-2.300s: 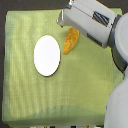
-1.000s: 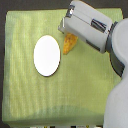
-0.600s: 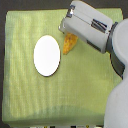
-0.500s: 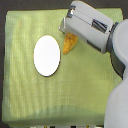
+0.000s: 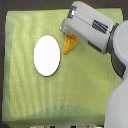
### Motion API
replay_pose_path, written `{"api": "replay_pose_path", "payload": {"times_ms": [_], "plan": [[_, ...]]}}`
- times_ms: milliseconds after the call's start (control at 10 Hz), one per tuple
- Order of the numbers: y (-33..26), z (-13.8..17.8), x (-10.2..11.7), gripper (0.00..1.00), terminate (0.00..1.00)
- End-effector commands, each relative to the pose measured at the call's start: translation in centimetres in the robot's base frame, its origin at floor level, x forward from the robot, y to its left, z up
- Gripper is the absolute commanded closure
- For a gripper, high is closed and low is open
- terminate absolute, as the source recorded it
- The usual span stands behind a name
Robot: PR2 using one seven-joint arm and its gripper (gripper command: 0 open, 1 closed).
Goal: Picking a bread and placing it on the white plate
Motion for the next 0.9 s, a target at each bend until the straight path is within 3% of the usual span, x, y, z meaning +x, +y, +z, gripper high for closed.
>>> {"api": "replay_pose_path", "payload": {"times_ms": [0, 100, 800], "plan": [[-0.5, -0.1, 0.2, 0.0, 0.0], [-0.3, 0.2, 0.1, 1.0, 0.0], [-1.2, 1.0, -0.3, 1.0, 0.0]]}}
